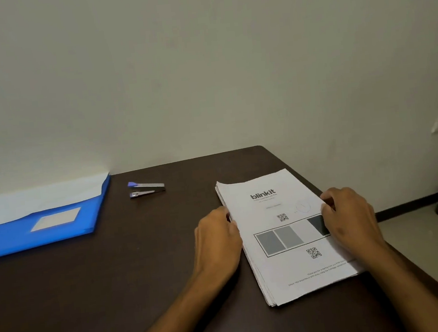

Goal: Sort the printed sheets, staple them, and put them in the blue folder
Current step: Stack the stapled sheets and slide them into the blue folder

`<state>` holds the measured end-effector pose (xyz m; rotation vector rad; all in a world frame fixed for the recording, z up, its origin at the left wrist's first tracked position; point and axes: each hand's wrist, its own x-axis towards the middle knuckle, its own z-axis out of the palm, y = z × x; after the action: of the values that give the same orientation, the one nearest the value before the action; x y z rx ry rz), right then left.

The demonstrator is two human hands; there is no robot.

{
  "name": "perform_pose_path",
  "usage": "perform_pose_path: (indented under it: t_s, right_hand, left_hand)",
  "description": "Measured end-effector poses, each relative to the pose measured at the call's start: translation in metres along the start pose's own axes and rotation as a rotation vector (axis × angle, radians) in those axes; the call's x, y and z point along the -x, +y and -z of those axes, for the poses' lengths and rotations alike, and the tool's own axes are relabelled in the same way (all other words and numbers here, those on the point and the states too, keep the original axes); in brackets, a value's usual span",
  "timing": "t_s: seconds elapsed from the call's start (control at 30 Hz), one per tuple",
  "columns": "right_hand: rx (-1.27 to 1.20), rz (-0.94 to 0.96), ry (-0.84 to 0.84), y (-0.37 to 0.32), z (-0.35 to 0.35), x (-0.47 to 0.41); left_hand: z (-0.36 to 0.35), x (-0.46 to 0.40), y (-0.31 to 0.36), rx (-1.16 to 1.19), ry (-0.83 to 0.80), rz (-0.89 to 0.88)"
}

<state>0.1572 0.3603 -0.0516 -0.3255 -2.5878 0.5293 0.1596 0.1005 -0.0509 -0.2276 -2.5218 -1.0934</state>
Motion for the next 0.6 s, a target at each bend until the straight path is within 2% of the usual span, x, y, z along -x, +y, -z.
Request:
perform_pose_path:
  t_s: [0.43, 0.6]
  right_hand:
    - [0.040, 0.057, 0.089, -0.002, -0.010, 0.006]
    - [0.082, 0.043, 0.016, -0.010, -0.007, 0.013]
  left_hand:
    - [-0.005, -0.005, -0.005, 0.003, -0.035, 0.032]
    - [-0.003, -0.002, 0.001, 0.019, -0.045, 0.066]
